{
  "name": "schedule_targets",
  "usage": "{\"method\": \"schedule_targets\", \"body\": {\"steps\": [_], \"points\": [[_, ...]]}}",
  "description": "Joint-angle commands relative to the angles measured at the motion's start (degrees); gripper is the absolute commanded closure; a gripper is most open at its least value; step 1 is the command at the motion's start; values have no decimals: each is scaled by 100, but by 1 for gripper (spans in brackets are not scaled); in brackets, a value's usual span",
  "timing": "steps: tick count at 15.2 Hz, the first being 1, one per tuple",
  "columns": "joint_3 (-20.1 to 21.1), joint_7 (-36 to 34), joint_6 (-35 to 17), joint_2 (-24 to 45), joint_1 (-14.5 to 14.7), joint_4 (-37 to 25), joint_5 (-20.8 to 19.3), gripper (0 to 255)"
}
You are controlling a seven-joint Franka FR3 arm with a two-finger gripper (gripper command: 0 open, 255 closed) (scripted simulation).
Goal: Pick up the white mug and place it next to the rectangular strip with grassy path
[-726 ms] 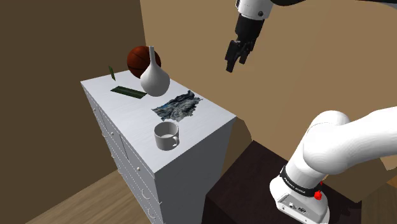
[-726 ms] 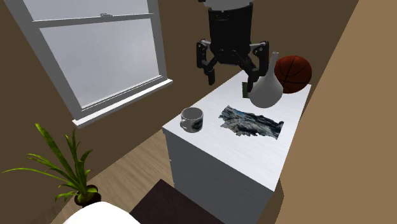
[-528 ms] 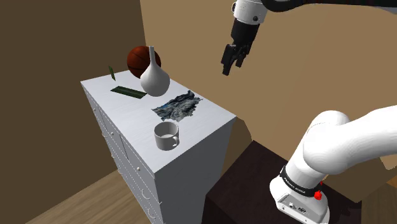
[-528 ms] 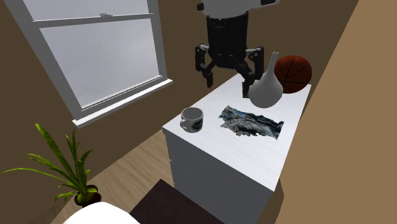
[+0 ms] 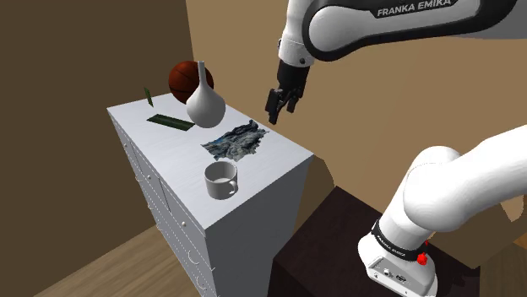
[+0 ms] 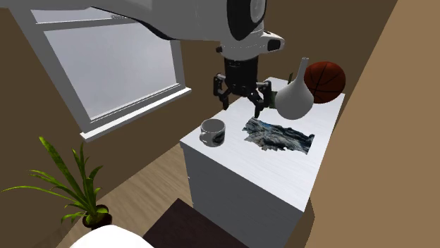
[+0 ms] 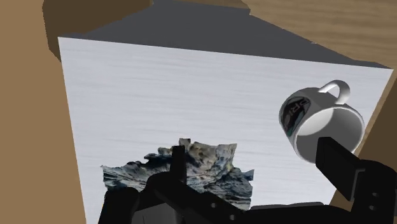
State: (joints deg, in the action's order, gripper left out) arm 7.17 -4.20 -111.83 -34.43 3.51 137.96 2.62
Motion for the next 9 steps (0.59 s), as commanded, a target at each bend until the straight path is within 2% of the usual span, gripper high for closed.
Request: {"method": "schedule_targets", "body": {"steps": [1,9], "points": [[88,-73,-382,313,46,68,76,0],[431,-337,-1707,1729,208,-1,272,0]]}}
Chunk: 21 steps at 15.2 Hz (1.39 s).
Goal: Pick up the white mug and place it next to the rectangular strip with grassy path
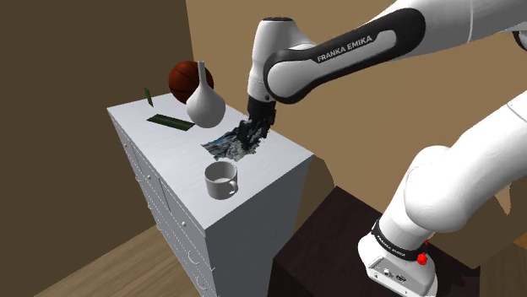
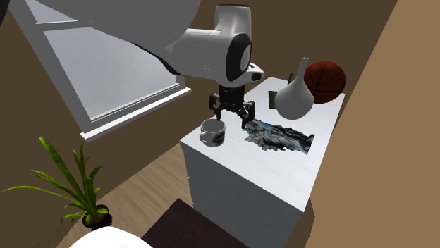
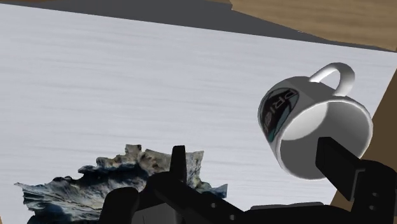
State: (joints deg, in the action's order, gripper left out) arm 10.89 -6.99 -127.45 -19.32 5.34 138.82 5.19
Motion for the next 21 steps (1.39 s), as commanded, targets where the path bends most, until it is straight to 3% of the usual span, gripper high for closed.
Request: {"method": "schedule_targets", "body": {"steps": [1,7,15,21], "points": [[100,-94,-297,414,43,-130,24,0],[311,-319,-1062,1551,144,-494,-15,0],[334,-419,-1640,2028,156,-384,-151,0],[333,-419,-1640,2028,156,-384,-151,0]]}}
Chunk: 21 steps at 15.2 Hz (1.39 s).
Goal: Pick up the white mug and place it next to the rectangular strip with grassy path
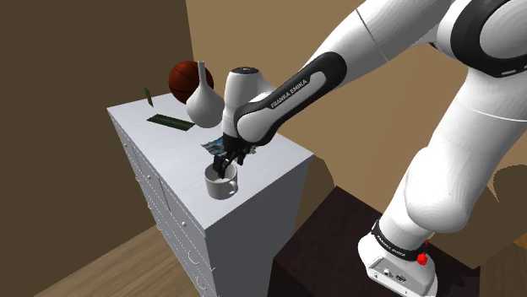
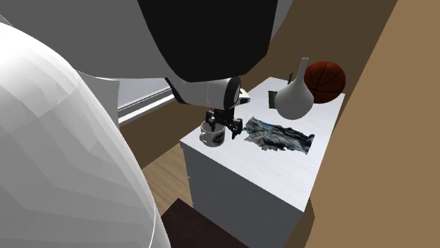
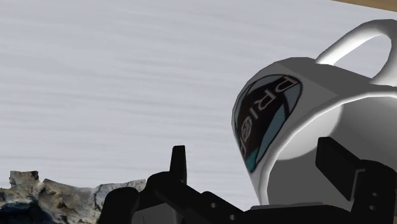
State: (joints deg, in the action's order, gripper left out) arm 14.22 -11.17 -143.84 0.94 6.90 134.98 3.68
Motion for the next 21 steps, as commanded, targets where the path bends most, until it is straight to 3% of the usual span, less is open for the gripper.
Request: {"method": "schedule_targets", "body": {"steps": [1,2,11,21], "points": [[0,0,0,0,0,0,0,0],[0,0,0,0,0,0,0,255],[0,-1,-1,1,0,0,0,255],[-16,64,789,-495,-7,-304,121,255]]}}
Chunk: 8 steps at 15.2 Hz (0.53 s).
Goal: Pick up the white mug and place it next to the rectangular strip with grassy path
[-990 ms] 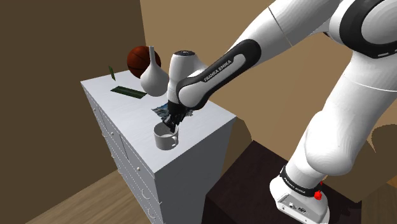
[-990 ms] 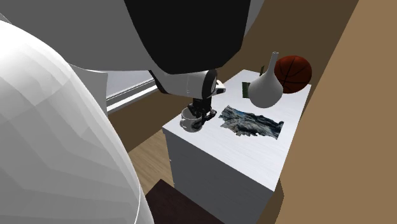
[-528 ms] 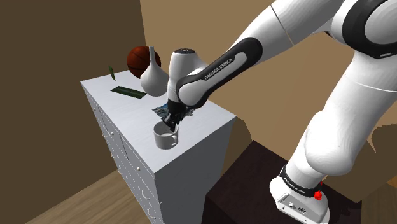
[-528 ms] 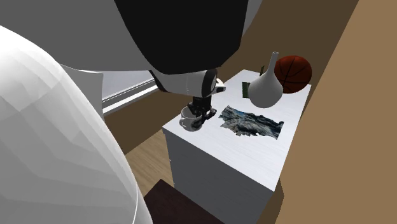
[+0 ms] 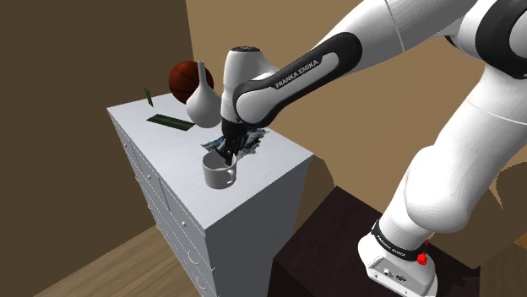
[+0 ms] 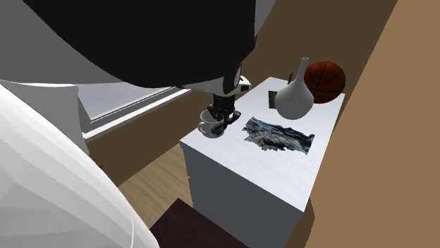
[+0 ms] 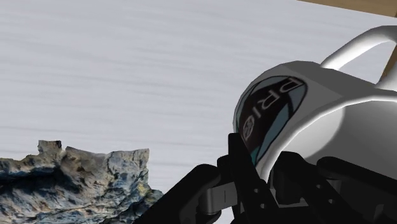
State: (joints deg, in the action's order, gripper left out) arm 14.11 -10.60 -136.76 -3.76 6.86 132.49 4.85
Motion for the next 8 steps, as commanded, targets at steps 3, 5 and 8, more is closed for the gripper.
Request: {"method": "schedule_targets", "body": {"steps": [3,5,8], "points": [[-15,17,318,-149,-5,-170,27,255],[-21,22,475,-225,-6,-253,39,255],[-32,27,711,-330,-9,-386,54,255]]}}
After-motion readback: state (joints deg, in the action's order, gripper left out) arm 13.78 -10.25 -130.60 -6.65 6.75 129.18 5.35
